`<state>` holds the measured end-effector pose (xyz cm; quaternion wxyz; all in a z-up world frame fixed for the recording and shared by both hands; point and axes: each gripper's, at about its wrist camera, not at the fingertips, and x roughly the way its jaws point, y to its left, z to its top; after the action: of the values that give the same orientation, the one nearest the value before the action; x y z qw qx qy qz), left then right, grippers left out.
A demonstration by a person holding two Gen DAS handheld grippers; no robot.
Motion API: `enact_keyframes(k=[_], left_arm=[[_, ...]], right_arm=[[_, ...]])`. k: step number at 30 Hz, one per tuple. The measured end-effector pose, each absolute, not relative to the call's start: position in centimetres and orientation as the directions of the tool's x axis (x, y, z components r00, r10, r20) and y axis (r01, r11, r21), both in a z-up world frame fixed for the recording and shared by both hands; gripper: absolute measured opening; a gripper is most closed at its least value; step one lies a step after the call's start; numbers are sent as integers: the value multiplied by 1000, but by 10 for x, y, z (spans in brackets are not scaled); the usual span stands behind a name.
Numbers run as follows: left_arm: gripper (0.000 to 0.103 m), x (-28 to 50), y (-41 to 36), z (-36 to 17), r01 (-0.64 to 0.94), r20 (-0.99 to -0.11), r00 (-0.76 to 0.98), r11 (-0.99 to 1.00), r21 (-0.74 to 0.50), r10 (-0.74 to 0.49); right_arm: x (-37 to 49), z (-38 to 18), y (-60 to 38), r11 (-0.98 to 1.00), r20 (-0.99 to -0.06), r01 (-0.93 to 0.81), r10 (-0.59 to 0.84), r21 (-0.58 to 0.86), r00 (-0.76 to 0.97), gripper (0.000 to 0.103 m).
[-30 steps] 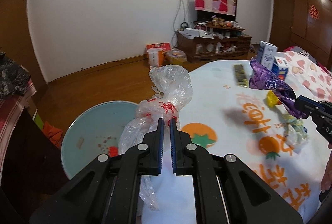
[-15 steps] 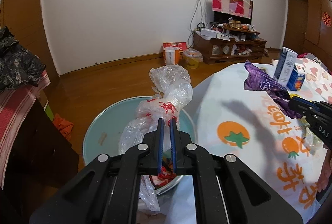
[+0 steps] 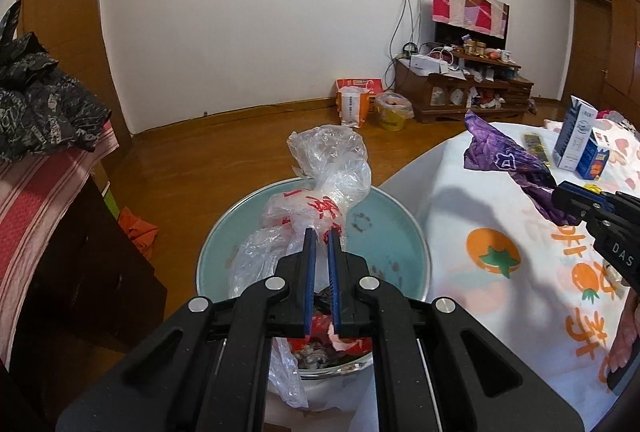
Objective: Collect trash
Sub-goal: 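Carry clear bag with left gripper over bin while right gripper brings purple wrapper, then open both grippers over the bin, dropping clear bag and purple wrapper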
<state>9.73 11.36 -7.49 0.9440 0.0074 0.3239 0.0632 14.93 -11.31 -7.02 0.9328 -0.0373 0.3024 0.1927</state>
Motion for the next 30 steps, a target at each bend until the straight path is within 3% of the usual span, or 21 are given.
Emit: enact_keyframes(k=[27,30], left_arm=[[7,94,149,-88,-198,-641,744,978,59,189],[11,96,152,-89,-194,-644,744,980,49,180]], right_arm=[[148,-68,-55,852,-594,-523,426,11,682,8],[146,-70,-50,838,-597,-546,446,16,667,9]])
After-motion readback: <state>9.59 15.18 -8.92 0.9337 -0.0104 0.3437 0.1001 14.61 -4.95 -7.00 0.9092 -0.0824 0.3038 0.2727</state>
